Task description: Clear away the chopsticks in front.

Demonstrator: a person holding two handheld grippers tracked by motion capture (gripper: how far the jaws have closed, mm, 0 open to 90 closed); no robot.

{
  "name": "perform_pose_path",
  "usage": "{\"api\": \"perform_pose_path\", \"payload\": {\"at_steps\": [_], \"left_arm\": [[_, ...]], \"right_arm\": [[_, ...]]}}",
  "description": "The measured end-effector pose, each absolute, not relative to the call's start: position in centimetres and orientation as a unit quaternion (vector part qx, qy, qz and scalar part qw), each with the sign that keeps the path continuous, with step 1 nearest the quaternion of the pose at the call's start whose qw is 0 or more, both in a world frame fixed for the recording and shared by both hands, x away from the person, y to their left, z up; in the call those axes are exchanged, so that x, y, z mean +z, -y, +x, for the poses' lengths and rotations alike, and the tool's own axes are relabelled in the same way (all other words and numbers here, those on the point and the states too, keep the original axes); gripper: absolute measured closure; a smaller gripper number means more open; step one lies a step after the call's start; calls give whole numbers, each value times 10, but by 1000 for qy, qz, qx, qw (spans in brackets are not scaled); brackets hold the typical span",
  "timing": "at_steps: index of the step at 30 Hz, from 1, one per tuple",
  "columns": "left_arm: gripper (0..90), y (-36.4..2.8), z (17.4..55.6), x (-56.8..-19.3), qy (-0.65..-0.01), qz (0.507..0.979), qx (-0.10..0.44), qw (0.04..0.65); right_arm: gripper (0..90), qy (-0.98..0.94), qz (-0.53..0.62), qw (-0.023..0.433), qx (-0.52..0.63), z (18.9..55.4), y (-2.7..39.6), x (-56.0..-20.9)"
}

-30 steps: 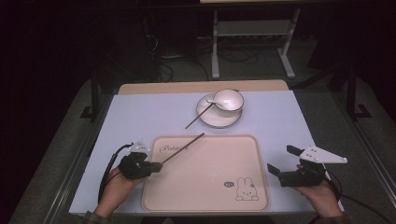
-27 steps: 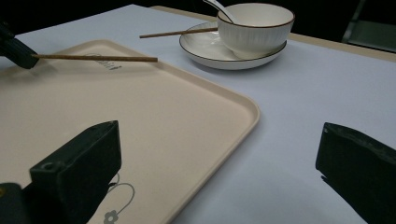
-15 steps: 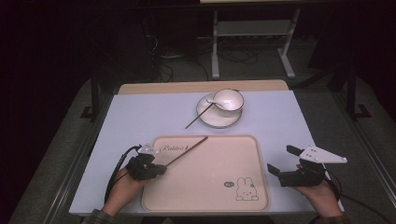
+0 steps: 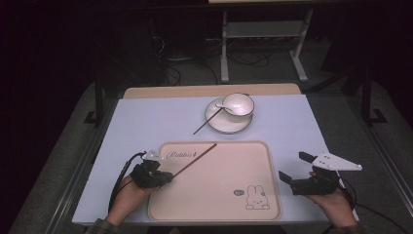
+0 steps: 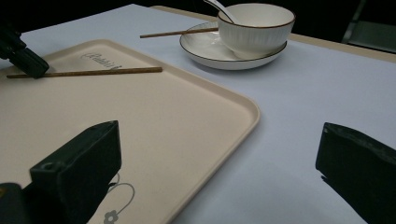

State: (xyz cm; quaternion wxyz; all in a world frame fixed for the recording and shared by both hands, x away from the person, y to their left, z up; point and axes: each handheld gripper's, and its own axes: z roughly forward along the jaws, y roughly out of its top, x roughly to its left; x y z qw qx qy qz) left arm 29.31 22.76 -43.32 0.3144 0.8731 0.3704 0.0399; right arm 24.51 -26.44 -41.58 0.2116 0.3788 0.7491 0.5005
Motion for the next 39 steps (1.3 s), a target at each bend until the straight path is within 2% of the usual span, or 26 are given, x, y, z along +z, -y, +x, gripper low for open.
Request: {"api": "perform_pose_path", "payload": {"at_steps": [1,3,5,6,7,8,9,10,12,18,23,26,28,32,36,39], "left_arm": [[821,-228,293,-433,-371,873,38,315],[721,-227,294,-432,-369,874,36,314],[691,-227,298,-426,-364,873,45,321],[605,-226,303,-422,-362,872,49,327],[605,-226,307,-419,-361,871,50,331],[519,-224,317,-412,-359,866,58,342],[477,-224,317,-412,-359,866,58,342],[477,-222,321,-409,-358,866,61,345],[392,-214,336,-403,-354,866,63,348],[273,-194,370,-389,-335,871,64,352],[283,-179,398,-382,-327,869,77,364],[333,-167,425,-384,-335,866,80,361],[356,-165,430,-385,-338,864,76,364],[462,-149,453,-395,-339,870,90,345],[516,-140,464,-402,-340,873,88,339],[592,-132,471,-409,-341,876,91,329]], "right_arm": [[0,-749,379,212,501,245,264,-416],[0,-749,379,211,501,245,264,-416],[0,-749,379,211,501,245,264,-416],[0,-749,379,212,500,245,264,-416],[0,-749,379,212,500,245,264,-416],[0,-750,379,212,500,245,264,-416],[0,-750,379,212,500,245,263,-416],[0,-750,379,212,500,245,263,-416],[0,-750,378,211,500,245,263,-416],[0,-748,380,211,501,245,264,-416],[0,-748,380,211,502,245,264,-416],[0,-748,379,209,503,245,264,-416],[0,-748,379,209,504,245,264,-416],[0,-747,379,208,505,245,265,-416],[0,-747,378,208,505,245,265,-416],[0,-747,378,208,506,245,265,-416]]}}
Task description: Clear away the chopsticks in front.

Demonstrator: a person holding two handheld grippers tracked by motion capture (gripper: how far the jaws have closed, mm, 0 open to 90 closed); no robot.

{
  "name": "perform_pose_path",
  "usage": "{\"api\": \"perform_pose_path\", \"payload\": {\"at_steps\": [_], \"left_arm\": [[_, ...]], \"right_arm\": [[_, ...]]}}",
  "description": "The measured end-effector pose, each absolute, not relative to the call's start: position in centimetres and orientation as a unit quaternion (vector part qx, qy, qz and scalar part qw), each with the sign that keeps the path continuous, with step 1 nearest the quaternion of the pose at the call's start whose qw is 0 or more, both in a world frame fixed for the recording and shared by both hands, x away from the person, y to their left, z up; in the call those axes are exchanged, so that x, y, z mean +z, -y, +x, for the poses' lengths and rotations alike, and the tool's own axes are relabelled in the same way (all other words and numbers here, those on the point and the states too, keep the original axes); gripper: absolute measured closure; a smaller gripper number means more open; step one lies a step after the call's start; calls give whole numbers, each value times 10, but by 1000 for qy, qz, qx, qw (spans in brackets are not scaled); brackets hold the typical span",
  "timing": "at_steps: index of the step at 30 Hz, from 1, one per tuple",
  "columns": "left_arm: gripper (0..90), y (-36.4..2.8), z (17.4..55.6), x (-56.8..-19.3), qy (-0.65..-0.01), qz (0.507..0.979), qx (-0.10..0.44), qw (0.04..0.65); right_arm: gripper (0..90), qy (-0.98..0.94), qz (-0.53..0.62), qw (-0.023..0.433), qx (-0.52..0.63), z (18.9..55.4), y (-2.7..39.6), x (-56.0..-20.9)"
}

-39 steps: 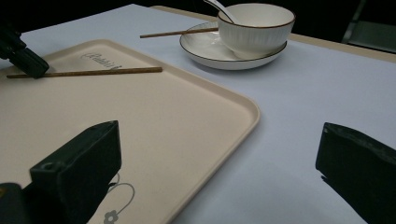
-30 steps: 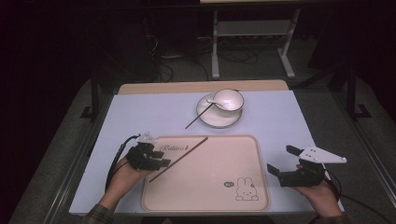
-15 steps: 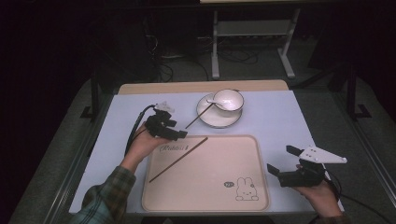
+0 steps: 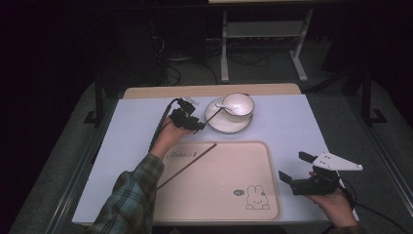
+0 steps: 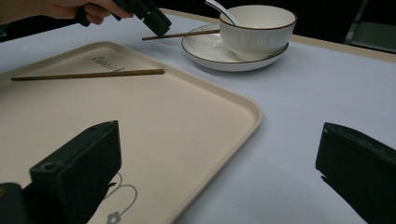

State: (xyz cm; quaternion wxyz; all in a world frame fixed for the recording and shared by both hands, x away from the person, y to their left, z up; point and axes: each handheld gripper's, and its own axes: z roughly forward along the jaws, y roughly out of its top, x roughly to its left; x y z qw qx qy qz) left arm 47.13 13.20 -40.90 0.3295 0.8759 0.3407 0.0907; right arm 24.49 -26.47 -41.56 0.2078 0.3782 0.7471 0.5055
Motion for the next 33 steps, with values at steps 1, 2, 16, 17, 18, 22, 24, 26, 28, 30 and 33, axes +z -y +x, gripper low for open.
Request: {"api": "perform_pose_path", "payload": {"at_steps": [1,2,16,17,18,22,24,26,28,30,33], "left_arm": [[616,-128,475,-413,-342,877,90,325],[627,-128,475,-413,-342,877,90,325],[812,-121,484,-421,-364,873,72,317],[812,-120,484,-421,-366,873,74,315],[835,-120,484,-421,-368,873,76,313],[849,-122,484,-421,-375,869,76,314],[850,-124,484,-420,-376,868,75,314],[851,-130,480,-416,-373,869,76,315],[851,-133,479,-414,-374,869,76,316],[851,-140,474,-412,-382,863,69,323],[852,-152,466,-408,-382,862,69,326]], "right_arm": [[0,-747,379,208,505,245,265,-416],[0,-747,379,208,505,245,265,-416],[0,-747,377,208,506,244,266,-415],[0,-747,377,208,506,244,266,-415],[0,-747,377,208,506,244,266,-415],[0,-747,377,209,506,244,265,-415],[0,-747,377,208,506,244,266,-415],[0,-747,377,208,506,244,266,-415],[0,-747,377,208,506,244,266,-415],[0,-747,377,208,506,244,266,-415],[0,-748,376,208,505,244,265,-415]]}}
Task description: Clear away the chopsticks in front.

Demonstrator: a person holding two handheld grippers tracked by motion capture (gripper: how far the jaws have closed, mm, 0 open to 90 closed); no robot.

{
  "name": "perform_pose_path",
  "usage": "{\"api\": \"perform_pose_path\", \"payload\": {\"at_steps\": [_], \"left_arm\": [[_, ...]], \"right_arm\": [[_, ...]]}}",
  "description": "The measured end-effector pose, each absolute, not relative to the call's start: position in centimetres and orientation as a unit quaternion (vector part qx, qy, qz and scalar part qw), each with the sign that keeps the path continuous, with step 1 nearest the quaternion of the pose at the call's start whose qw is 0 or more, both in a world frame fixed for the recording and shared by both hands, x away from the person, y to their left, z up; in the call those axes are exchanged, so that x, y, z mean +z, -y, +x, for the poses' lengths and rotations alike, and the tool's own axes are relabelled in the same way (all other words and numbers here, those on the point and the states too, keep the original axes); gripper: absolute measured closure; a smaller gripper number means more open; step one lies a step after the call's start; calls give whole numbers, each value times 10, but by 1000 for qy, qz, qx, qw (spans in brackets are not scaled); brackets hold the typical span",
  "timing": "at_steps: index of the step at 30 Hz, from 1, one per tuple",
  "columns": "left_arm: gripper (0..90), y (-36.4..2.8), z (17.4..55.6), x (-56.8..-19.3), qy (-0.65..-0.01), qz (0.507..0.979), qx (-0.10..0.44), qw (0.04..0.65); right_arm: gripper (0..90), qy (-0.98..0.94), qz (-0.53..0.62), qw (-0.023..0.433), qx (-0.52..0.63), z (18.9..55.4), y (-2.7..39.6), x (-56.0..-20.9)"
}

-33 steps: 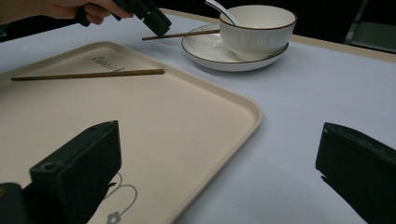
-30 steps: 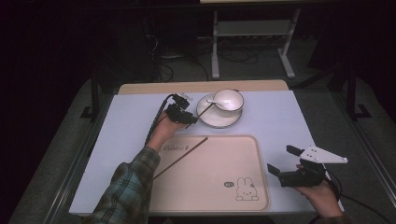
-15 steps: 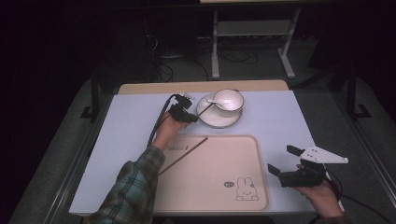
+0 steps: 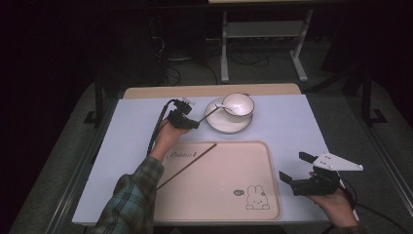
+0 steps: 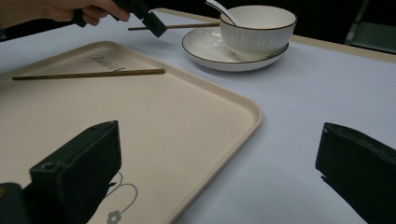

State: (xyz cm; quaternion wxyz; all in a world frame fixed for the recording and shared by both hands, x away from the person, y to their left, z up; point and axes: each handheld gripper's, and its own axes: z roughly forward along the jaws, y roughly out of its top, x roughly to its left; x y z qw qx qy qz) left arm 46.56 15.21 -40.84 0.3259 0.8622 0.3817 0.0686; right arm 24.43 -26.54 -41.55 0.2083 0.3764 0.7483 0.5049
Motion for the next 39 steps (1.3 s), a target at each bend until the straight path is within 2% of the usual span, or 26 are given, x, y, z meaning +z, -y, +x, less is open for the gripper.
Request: {"api": "perform_pose_path", "payload": {"at_steps": [15,20,29,39], "left_arm": [[853,-206,414,-396,-388,854,74,339],[853,-224,386,-393,-387,850,67,350],[853,-232,347,-393,-384,851,59,354],[853,-222,307,-401,-368,860,47,349]], "right_arm": [[0,-749,377,210,503,244,265,-416],[0,-751,375,209,501,244,264,-416],[0,-753,373,209,500,244,263,-416],[0,-754,373,209,499,245,263,-417]]}}
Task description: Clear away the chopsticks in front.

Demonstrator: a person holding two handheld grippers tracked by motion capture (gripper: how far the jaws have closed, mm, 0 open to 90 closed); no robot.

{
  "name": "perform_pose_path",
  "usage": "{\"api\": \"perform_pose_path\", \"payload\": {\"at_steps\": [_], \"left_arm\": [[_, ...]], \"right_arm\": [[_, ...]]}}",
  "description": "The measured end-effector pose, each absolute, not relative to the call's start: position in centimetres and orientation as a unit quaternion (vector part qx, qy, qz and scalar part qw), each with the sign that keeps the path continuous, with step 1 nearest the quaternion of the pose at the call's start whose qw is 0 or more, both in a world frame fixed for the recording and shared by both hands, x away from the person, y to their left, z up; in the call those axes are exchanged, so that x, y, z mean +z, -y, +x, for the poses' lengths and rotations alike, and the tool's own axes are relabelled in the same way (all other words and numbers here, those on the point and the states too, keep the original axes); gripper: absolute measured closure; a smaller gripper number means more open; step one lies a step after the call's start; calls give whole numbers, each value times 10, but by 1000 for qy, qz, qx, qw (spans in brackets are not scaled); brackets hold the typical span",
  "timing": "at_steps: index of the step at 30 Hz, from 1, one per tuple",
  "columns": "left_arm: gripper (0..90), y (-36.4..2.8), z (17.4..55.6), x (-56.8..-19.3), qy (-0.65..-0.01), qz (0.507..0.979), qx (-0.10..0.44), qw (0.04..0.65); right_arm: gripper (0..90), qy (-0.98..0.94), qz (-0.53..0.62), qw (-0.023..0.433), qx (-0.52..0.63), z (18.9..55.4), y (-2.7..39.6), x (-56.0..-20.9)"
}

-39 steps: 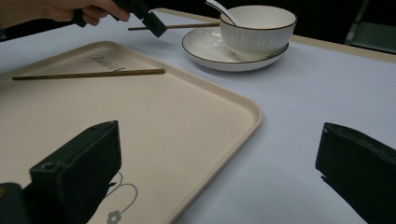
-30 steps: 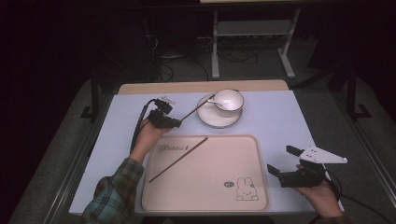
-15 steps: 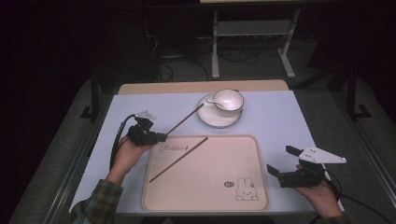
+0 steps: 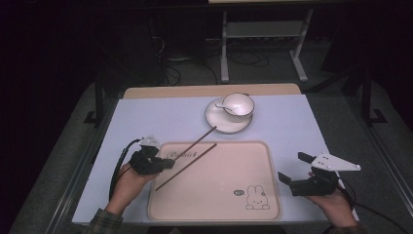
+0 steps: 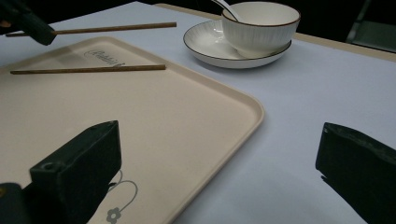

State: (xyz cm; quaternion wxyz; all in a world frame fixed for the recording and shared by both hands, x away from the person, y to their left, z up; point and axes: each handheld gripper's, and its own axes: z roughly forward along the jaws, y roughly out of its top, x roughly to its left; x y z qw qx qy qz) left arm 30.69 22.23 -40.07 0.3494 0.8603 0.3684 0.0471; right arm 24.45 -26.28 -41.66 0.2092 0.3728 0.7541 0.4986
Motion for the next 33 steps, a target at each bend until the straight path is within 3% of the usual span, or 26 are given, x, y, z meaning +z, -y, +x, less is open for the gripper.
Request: {"api": "perform_pose_path", "payload": {"at_steps": [11,33], "left_arm": [[852,-206,287,-422,-359,886,28,293],[834,-207,288,-428,-367,887,25,278]], "right_arm": [[0,-754,372,210,499,245,263,-416],[0,-754,371,209,499,244,262,-416]]}}
